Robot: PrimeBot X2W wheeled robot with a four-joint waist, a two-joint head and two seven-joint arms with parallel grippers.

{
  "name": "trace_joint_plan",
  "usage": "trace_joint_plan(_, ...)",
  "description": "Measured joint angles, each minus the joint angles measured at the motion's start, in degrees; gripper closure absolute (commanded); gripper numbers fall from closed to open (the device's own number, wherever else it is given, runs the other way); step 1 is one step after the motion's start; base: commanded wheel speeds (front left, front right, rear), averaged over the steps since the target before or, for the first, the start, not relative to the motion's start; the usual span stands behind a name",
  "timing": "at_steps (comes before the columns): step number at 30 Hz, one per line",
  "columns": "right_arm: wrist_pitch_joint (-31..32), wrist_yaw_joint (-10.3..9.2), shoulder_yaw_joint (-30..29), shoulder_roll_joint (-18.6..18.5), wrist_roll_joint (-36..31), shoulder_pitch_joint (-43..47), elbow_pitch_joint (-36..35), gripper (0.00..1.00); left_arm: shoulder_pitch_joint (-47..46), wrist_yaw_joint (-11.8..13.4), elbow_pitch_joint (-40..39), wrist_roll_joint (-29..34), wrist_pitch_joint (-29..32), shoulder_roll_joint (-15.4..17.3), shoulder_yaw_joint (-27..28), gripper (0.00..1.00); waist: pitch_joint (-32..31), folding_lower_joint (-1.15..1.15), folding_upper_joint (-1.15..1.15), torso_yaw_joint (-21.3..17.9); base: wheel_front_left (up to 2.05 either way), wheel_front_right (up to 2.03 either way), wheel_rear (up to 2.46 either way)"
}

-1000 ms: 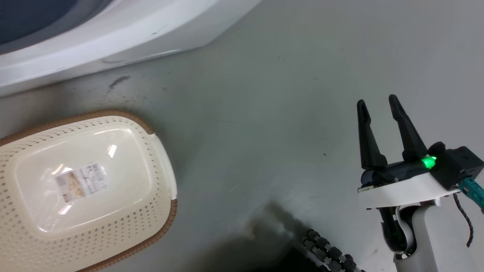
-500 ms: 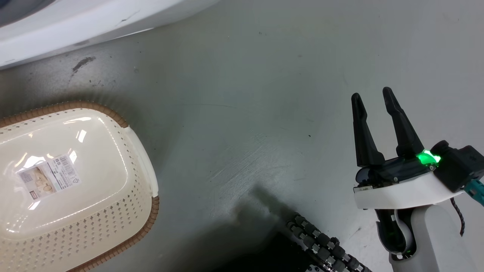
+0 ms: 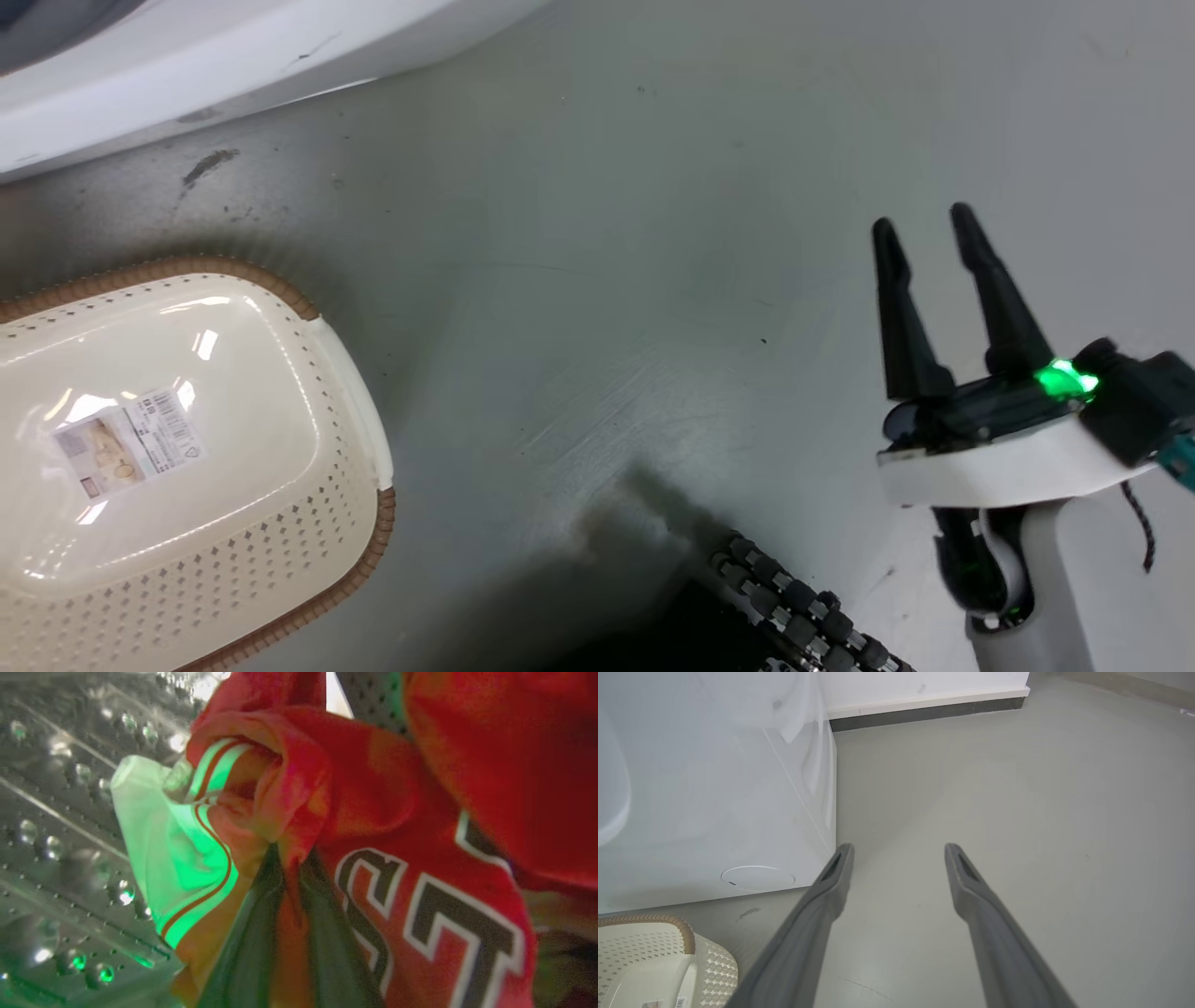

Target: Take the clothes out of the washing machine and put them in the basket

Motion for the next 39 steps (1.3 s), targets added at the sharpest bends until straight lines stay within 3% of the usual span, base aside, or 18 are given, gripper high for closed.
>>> trace_joint_plan(12, 0.0, 0.01, -6.4, 0.0, -4.3, -1.1, 0.2, 0.0, 8.2, 0.4, 3.6, -1.9, -26.9, -5.4, -1.2, 1.0, -7.0, 0.0, 0.0, 4.6, 0.0, 0.0, 0.0)
trace_joint_plan(20, 0.0, 0.0, -9.7, 0.0, -9.0, 0.1, 0.7, 0.0, 19.8, 2.4, 7.0, -6.5, -46.1, -11.7, 1.0, 1.0, -15.4, 0.0, 0.0, 8.3, 0.0, 0.0, 0.0)
trace_joint_plan(24, 0.0, 0.0, -9.9, 0.0, -11.2, 2.1, 0.8, 0.0, 25.2, 2.6, 7.6, -8.3, -54.5, -13.2, 1.9, 1.0, -20.2, 0.0, 0.0, 10.0, 0.0, 0.0, 0.0)
trace_joint_plan(32, 0.0, 0.0, -11.5, 0.0, -14.2, 5.6, 1.3, 0.0, 35.2, 4.1, 3.3, -10.6, -59.7, -16.4, 3.8, 1.0, -29.1, -0.01, 0.0, 13.4, 0.0, 0.0, 0.0)
trace_joint_plan(39, 0.0, 0.0, -12.2, 0.0, -15.2, 7.3, 1.5, 0.0, 46.0, 7.1, -10.9, -10.4, -59.9, -17.2, 8.0, 1.0, -34.9, -0.01, 0.0, 16.5, 0.0, 0.0, 0.0)
